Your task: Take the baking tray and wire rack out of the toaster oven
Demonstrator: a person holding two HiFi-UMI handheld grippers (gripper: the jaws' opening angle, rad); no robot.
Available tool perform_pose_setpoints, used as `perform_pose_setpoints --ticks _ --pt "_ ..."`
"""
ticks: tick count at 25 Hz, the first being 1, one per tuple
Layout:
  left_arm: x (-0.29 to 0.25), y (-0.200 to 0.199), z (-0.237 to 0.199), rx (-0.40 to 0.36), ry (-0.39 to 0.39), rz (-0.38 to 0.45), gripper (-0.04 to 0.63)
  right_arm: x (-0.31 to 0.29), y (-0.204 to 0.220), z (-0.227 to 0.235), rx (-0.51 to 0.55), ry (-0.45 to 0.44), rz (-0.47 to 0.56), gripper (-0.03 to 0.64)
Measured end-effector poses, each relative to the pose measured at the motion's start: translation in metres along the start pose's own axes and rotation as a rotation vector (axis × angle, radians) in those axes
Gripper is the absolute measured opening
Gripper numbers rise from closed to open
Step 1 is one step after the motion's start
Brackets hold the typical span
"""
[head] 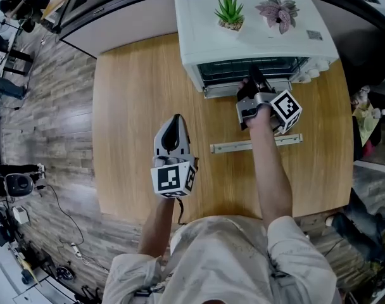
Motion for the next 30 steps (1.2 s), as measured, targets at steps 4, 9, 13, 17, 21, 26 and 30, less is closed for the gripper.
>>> perform_pose_setpoints --ticks 4,9,13,17,21,26,30 --pt "0.004 -0.006 0.007 -0.004 0.023 0.018 0.014 0.018 0.005 0.0 -0.005 0.004 0.002 0.028" --pt "0.01 -0.012 0.016 0.001 0.051 0.042 0.014 0.043 0.009 -0.001 -0.013 0.009 0.009 0.027" --pt "0.016 -0.016 0.021 0.01 0.064 0.056 0.014 0.06 0.014 -0.002 -0.017 0.014 0.005 0.027" --pt "0.022 -0.021 0.027 0.017 0.078 0.073 0.014 0.078 0.016 -0.003 -0.019 0.019 0.009 0.026" --pt "0.028 -0.026 0.028 0.018 0.087 0.086 0.015 0.095 0.02 -0.005 -0.026 0.016 0.013 0.026" --pt "0.037 -0.025 0.032 0.031 0.096 0.09 0.015 0.12 0.024 -0.005 -0.026 0.024 0.008 0.026" --pt "0.044 -0.025 0.034 0.037 0.107 0.092 0.014 0.14 0.028 -0.006 -0.021 0.029 0.007 0.026"
Point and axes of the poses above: the fingertips, and each gripper's own axes: x backward along the fingers, z to its right, y out of its underside, the point moved 5 cm from there along x, backward along the fingers, and after that the axes turned 3 degrees about -y, right-handed, at the moved point
